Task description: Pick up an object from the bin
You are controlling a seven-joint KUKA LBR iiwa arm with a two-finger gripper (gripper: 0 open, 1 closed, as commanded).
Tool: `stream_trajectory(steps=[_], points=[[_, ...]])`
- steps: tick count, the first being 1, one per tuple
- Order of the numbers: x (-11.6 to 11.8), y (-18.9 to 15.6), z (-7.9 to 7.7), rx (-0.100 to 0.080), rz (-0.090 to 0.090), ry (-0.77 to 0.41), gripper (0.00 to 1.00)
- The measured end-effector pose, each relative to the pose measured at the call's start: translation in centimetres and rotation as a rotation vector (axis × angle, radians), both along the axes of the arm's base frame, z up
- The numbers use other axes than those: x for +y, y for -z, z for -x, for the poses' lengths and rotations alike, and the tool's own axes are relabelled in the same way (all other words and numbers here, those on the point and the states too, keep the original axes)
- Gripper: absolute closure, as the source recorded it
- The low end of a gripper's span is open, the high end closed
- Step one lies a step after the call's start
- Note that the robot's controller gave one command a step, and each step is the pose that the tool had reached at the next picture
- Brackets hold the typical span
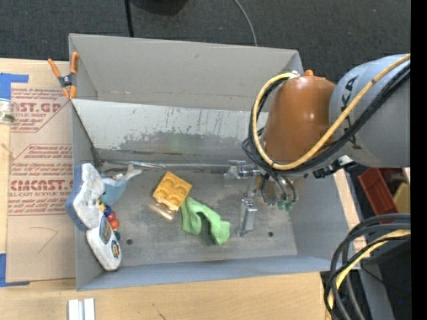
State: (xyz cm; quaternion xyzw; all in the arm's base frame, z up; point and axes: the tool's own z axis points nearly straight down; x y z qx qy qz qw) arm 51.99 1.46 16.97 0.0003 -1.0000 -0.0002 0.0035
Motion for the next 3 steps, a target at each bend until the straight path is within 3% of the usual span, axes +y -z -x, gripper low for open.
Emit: stream_trajectory(steps=[1,2,3], points=[[0.0,-0.4,-0.2,-0.008,0.0,0.0,0.0],[1.9,2.8,0.3,-0.016,0.0,0.002,0.0],[4.1,6.8,1.5,-0.005,-0.001,-0.075,0.0]])
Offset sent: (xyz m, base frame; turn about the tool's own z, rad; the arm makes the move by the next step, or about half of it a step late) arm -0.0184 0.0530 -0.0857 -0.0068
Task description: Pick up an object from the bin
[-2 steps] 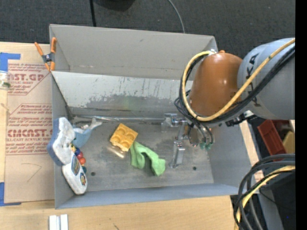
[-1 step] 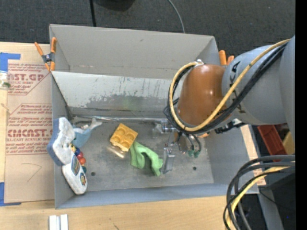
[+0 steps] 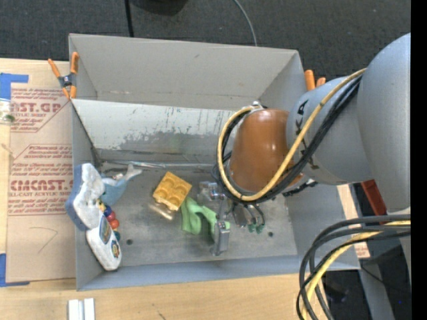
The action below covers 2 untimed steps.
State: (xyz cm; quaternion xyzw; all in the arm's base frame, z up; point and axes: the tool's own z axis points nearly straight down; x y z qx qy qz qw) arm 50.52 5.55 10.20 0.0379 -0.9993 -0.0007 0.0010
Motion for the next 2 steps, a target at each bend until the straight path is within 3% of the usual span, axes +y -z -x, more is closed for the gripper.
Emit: stream_trajectory(steps=[1,2], points=[[1.37,2.57,-0.05,-0.01,0.0,0.079,1.0],[1.37,2.57,-0.05,-0.01,0.0,0.079,1.0]])
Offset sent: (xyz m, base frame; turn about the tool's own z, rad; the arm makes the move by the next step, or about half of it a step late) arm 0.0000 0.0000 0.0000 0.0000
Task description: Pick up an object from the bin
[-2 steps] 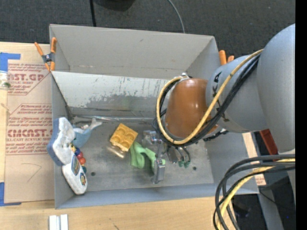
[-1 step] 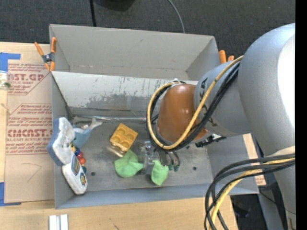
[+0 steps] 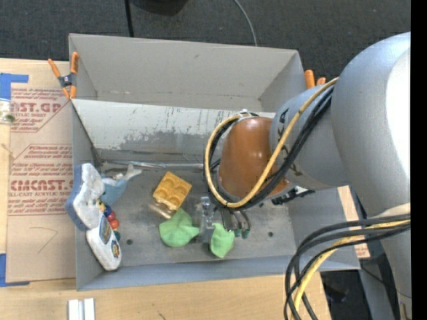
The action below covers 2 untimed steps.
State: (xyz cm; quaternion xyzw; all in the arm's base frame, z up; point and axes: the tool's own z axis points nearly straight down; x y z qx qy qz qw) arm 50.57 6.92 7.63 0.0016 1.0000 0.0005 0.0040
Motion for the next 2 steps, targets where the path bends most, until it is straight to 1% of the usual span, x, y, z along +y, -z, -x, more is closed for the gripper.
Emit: stream_trajectory(steps=[1,2], points=[[0.73,0.64,-0.88,-0.001,0.001,-0.208,1.0],[0.72,0.64,-0.88,-0.001,0.001,-0.207,1.0]])
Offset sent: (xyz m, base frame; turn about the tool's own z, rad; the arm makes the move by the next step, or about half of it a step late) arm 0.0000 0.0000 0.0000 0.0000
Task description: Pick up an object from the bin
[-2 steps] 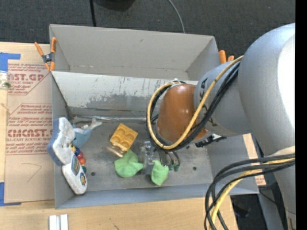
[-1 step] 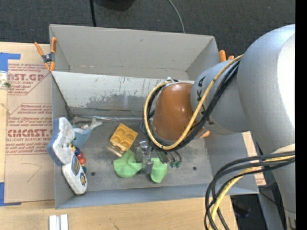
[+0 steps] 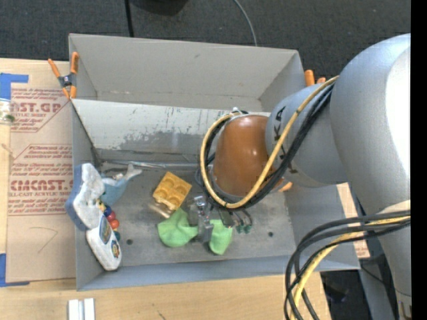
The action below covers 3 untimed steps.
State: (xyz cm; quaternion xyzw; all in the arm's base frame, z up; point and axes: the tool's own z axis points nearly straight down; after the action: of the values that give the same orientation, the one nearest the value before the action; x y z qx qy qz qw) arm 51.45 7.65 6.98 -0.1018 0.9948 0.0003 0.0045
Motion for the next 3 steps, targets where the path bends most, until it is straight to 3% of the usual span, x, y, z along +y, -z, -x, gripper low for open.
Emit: stream_trajectory(steps=[1,2,3], points=[[0.1,0.0,-0.1,0.0,0.001,-0.015,1.0],[0.5,-3.9,-0.6,0.007,0.001,-0.051,1.0],[1.1,-5.7,-1.5,-0.008,-0.001,-0.051,1.0]])
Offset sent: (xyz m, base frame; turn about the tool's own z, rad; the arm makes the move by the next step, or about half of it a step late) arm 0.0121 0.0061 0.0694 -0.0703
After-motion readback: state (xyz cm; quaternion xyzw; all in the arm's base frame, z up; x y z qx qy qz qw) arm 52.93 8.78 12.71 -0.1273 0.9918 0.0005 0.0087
